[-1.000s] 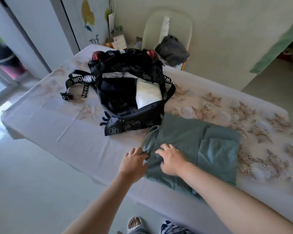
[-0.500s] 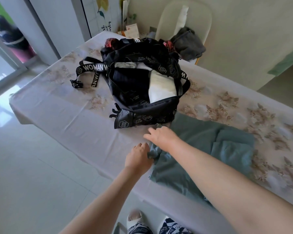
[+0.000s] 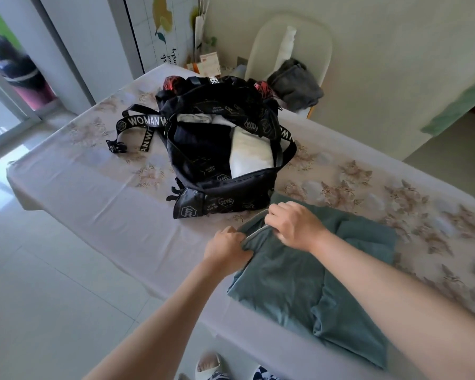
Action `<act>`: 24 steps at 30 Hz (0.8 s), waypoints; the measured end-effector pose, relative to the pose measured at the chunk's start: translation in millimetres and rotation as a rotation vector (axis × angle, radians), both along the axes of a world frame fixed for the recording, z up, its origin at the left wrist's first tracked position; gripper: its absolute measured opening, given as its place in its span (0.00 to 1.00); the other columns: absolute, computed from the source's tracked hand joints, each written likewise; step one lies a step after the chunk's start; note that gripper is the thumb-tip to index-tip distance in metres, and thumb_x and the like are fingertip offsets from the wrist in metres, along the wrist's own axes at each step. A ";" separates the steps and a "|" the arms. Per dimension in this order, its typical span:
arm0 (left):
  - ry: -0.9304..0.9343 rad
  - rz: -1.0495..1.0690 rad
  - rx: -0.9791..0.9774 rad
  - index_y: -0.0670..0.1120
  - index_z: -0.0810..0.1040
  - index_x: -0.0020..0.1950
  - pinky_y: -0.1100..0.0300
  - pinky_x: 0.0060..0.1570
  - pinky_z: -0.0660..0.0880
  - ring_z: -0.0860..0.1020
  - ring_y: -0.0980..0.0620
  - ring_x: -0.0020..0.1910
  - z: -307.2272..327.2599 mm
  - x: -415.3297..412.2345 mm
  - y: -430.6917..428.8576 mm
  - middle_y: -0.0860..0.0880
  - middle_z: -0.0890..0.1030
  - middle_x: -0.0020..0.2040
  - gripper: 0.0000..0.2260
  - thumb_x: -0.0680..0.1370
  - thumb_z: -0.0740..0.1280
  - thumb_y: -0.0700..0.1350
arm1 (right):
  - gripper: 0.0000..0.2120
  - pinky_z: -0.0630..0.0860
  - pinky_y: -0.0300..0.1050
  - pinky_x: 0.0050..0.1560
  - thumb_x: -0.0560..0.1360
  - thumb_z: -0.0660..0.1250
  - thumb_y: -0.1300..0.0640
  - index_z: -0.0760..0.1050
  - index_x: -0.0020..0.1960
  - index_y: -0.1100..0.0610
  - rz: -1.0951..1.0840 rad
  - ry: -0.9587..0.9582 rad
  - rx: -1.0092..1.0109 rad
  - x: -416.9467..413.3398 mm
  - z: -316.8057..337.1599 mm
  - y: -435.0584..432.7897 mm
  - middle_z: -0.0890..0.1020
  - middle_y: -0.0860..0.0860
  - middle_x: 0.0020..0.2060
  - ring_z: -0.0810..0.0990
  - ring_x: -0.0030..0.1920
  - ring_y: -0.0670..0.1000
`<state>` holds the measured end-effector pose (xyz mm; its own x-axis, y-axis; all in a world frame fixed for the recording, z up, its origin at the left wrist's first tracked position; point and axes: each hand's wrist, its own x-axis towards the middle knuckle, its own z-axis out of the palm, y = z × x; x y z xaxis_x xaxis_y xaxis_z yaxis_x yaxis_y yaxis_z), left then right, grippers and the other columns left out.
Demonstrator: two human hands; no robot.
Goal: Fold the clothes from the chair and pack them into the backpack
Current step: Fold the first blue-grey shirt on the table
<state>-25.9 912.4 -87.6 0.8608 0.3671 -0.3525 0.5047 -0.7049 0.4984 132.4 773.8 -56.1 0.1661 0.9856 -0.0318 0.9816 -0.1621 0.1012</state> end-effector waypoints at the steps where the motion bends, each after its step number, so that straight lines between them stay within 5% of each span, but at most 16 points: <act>1: -0.078 -0.005 -0.004 0.50 0.79 0.42 0.58 0.47 0.74 0.76 0.49 0.49 0.5 -0.3 -1.1 0.52 0.76 0.49 0.09 0.73 0.68 0.54 | 0.05 0.70 0.47 0.36 0.63 0.68 0.57 0.75 0.39 0.55 -0.016 -0.006 0.002 1.6 -1.7 -11.5 0.73 0.51 0.36 0.73 0.35 0.54; 4: -0.169 -0.096 -0.100 0.51 0.85 0.41 0.61 0.48 0.73 0.74 0.58 0.44 -4.4 -7.0 -9.7 0.56 0.75 0.51 0.14 0.76 0.67 0.60 | 0.18 0.71 0.46 0.42 0.68 0.58 0.43 0.82 0.42 0.52 -0.190 0.076 -0.141 -2.3 -14.8 -43.7 0.79 0.48 0.36 0.78 0.37 0.54; 7: -0.276 0.039 -0.068 0.45 0.86 0.42 0.66 0.50 0.69 0.73 0.61 0.44 -15.5 -11.2 -25.5 0.56 0.73 0.58 0.15 0.80 0.67 0.54 | 0.25 0.73 0.43 0.38 0.72 0.50 0.39 0.82 0.41 0.51 -0.426 0.230 -0.093 -11.5 -24.0 -47.6 0.82 0.48 0.36 0.82 0.38 0.53; 10: -0.302 0.429 -0.168 0.47 0.80 0.50 0.65 0.49 0.71 0.77 0.55 0.45 -16.5 -6.0 -36.6 0.53 0.70 0.60 0.05 0.76 0.72 0.45 | 0.12 0.71 0.45 0.37 0.77 0.62 0.44 0.76 0.48 0.53 -0.459 0.256 -0.030 -17.5 -20.6 -23.2 0.80 0.50 0.43 0.82 0.41 0.56; 14: -0.123 0.655 -0.413 0.49 0.71 0.58 0.56 0.43 0.79 0.80 0.49 0.43 -15.0 2.5 -33.0 0.53 0.79 0.44 0.18 0.71 0.69 0.37 | 0.20 0.72 0.51 0.44 0.77 0.68 0.55 0.66 0.65 0.52 -0.454 0.205 -0.182 -18.0 -23.9 10.9 0.69 0.53 0.58 0.78 0.51 0.58; 17: -0.127 0.564 -0.287 0.49 0.81 0.46 0.68 0.31 0.70 0.78 0.50 0.37 -7.8 1.4 -24.0 0.51 0.81 0.37 0.13 0.68 0.66 0.34 | 0.14 0.71 0.49 0.39 0.76 0.63 0.66 0.75 0.57 0.52 -0.436 0.292 -0.043 -6.8 -33.5 16.7 0.74 0.53 0.51 0.80 0.46 0.61; 21: -0.204 0.353 -0.165 0.52 0.82 0.45 0.73 0.34 0.66 0.75 0.56 0.38 1.0 -12.2 -22.3 0.55 0.79 0.40 0.14 0.68 0.67 0.34 | 0.10 0.69 0.47 0.30 0.72 0.66 0.68 0.75 0.45 0.54 -0.387 0.421 0.198 13.1 -31.0 0.9 0.76 0.50 0.46 0.76 0.34 0.59; 24: -0.036 0.011 -0.234 0.55 0.83 0.46 0.65 0.42 0.71 0.75 0.61 0.40 -1.3 -22.3 -32.0 0.56 0.78 0.43 0.04 0.74 0.69 0.47 | 0.11 0.68 0.45 0.35 0.67 0.67 0.69 0.77 0.41 0.52 -0.236 0.356 0.100 21.0 -34.7 -24.0 0.75 0.50 0.41 0.78 0.36 0.57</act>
